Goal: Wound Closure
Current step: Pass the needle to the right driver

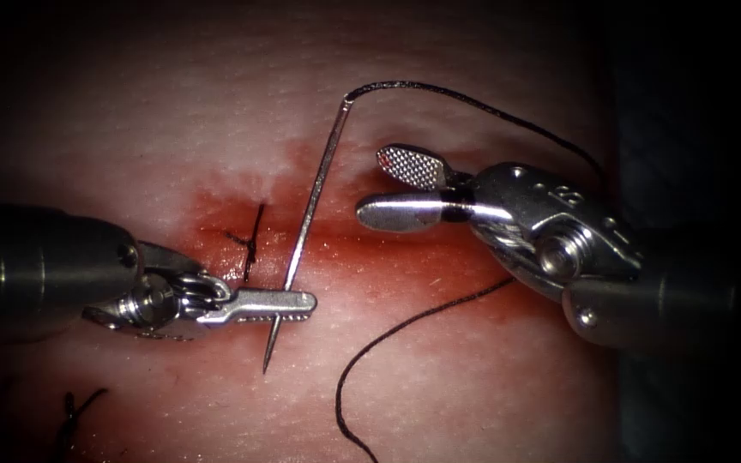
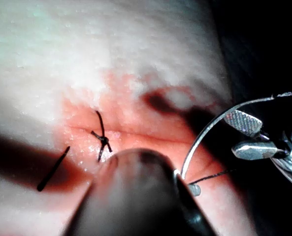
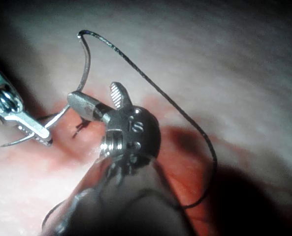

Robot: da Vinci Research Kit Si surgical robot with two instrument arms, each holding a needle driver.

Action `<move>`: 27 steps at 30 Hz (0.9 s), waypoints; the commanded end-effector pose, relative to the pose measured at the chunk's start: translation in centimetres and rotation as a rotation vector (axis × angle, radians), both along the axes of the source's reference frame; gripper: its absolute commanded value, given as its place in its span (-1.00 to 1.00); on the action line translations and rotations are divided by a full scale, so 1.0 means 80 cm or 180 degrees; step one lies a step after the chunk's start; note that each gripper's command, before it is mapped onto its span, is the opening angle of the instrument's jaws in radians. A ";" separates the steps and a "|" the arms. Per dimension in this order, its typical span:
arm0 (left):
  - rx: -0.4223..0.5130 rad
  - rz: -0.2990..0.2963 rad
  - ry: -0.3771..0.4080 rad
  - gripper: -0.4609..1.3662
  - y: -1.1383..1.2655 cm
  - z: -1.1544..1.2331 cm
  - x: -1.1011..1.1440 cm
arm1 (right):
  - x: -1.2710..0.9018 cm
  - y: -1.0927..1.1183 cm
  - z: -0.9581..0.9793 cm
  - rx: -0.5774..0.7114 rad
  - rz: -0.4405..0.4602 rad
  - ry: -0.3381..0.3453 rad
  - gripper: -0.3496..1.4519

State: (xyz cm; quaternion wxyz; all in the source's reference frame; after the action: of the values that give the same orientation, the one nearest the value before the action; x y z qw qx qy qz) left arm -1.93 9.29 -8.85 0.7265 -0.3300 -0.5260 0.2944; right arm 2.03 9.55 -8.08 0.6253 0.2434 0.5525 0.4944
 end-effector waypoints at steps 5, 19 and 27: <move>-0.0014 -0.0027 -0.0067 -0.88 0.0002 -0.0006 -0.0002 | 0.0015 0.0004 0.0000 -0.0029 0.0066 0.0066 0.19; -0.0114 -0.0008 -0.0101 -0.88 0.0004 -0.0020 -0.0012 | 0.0034 0.0007 0.0002 -0.0008 0.0136 0.0090 0.14; -0.0112 -0.0006 -0.0102 -0.88 0.0002 -0.0021 -0.0017 | 0.0038 0.0010 0.0000 -0.0027 0.0216 0.0096 -0.20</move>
State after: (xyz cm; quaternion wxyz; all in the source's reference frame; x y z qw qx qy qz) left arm -2.07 9.31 -9.02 0.7144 -0.3430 -0.5302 0.3013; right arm 2.34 9.64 -8.08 0.5980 0.2287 0.5751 0.5093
